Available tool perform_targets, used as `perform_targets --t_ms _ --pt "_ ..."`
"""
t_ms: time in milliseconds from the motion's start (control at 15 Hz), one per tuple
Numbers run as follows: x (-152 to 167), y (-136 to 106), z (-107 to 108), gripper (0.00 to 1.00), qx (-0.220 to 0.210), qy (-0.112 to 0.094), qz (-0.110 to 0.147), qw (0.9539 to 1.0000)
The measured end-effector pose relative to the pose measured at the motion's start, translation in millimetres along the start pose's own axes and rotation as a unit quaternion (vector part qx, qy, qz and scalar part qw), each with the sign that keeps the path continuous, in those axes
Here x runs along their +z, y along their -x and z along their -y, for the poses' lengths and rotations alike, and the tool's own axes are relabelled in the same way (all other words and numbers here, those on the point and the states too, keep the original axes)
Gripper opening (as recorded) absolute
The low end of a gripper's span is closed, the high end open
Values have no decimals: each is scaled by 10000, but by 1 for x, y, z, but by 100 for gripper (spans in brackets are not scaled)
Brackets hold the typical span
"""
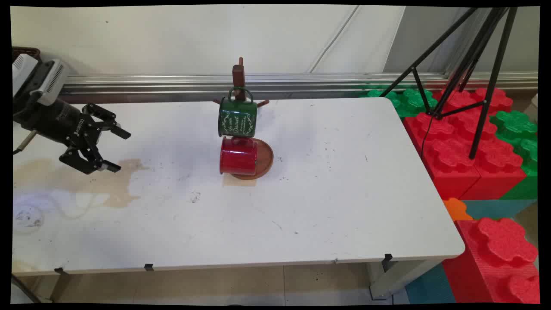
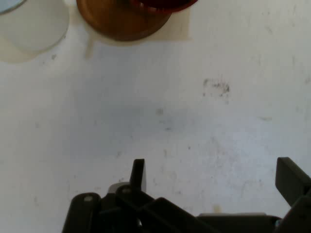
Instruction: Pick up the red mug from the rack
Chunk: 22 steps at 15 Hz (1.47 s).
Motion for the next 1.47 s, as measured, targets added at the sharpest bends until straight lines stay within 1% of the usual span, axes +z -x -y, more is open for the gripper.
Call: perform_targets --t_ms 267,667,1000,1467 --pt "5 -3 -1 100 -190 52 -213 9996" --pt "25 -13 -2 100 -413 93 -614 9972" --pt "45 -23 -1 100 -612 96 -929 9938" --pt "77 -28 2 100 -960 82 -1352 9861"
